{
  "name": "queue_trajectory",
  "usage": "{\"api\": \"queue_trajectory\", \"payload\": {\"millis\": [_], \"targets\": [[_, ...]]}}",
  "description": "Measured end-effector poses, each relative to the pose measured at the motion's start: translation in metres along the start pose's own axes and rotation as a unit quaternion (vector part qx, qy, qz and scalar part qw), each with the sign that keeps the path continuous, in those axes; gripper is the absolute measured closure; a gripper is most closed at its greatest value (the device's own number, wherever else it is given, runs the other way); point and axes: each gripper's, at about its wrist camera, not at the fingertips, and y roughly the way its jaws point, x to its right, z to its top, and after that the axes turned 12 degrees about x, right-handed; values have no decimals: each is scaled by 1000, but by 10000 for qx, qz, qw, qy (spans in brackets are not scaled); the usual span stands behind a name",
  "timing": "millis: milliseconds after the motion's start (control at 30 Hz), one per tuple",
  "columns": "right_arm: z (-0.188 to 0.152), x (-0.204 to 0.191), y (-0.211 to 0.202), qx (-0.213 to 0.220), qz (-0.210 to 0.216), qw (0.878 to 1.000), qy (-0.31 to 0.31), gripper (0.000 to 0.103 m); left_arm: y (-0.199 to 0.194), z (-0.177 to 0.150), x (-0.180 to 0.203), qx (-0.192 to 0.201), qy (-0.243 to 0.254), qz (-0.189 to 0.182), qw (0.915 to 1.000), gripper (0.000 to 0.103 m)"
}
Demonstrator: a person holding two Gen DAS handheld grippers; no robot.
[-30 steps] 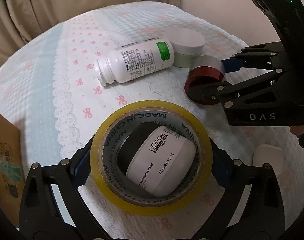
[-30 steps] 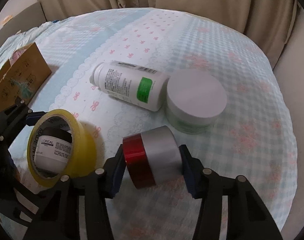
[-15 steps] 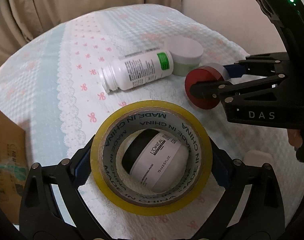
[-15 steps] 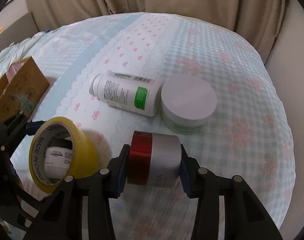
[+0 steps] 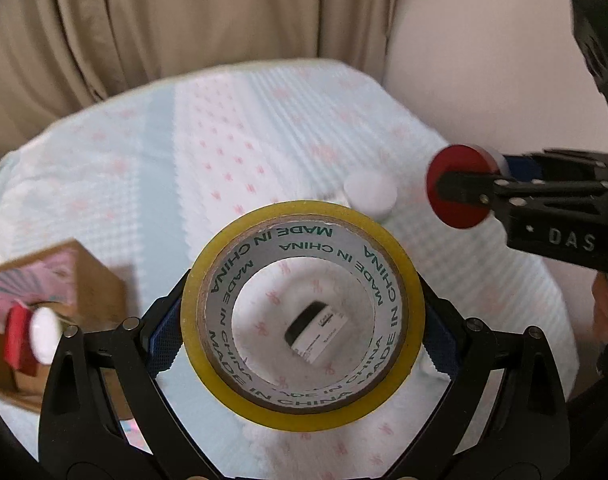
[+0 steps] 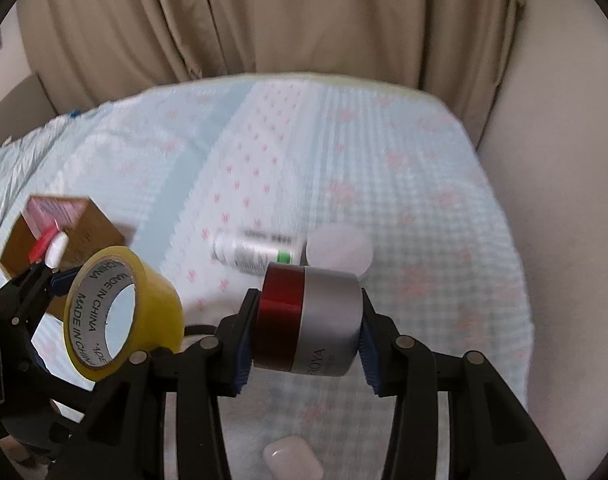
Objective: Organize rigid objects
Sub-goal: 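Lift the tape roll and tin and carry both over the cardboard box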
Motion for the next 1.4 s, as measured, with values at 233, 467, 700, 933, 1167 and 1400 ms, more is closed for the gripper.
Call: {"api": "queue_trajectory", "payload": {"millis": [233,467,700,933,1167,1400], "targets": [[50,-21,-87,391,-133,9991,56,62,-81,59,-15,267,-421,240,9985,7],[91,-55,-171,864,49,9962,-126,62,-175,100,-34,573,-496,734,9944,7],[108,-96,-204,1037,491,9934,-29,62,-241,109,-82,707,-650,1179,9884,7],[116,-158,-199,980,734,9924,-111,62,-266,91,-160,580,-858,1378,9850,7],[119,-228,-177,751,713,9946,12,62,-274,69,-240,227,-793,1181,9896,7],[114,-298,-133,279,517,9976,364,62,-258,53,-308,-165,-575,786,9951,7]]}}
